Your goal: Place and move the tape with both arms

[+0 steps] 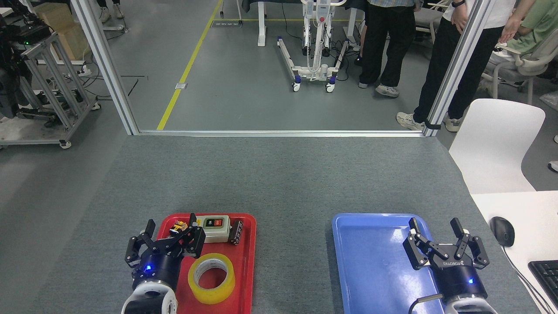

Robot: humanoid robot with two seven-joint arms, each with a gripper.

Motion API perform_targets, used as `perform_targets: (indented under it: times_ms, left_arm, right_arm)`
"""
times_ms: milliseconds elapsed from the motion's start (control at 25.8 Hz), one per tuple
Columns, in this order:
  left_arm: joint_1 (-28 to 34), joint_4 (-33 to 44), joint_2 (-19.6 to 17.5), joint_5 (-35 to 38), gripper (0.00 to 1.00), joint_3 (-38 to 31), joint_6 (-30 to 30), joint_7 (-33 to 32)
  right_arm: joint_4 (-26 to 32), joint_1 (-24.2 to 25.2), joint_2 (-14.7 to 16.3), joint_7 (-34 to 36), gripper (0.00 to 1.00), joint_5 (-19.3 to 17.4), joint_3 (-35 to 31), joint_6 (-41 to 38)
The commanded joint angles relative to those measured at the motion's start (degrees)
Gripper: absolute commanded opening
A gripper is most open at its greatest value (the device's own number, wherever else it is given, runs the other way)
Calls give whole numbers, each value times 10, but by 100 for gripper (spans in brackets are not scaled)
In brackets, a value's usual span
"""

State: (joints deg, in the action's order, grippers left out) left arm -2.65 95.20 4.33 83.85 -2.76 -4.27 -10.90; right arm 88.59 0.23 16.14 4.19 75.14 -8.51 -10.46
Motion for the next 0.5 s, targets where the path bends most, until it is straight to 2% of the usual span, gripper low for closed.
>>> perform_targets:
  times_ms: [0, 116, 465]
  left_arm:
    - [0, 1, 2, -2, 100, -1, 0, 2]
    - [-3, 2, 9, -11, 100, -2, -1, 23]
    - [-1, 16, 1, -17, 100, 1, 19, 32]
  right_arm:
    - [0, 0, -1, 0, 100, 0, 0, 0]
    - [0, 0, -1, 0, 100, 0, 0, 0]
    - [-1, 0, -1, 0, 100, -1, 0, 0]
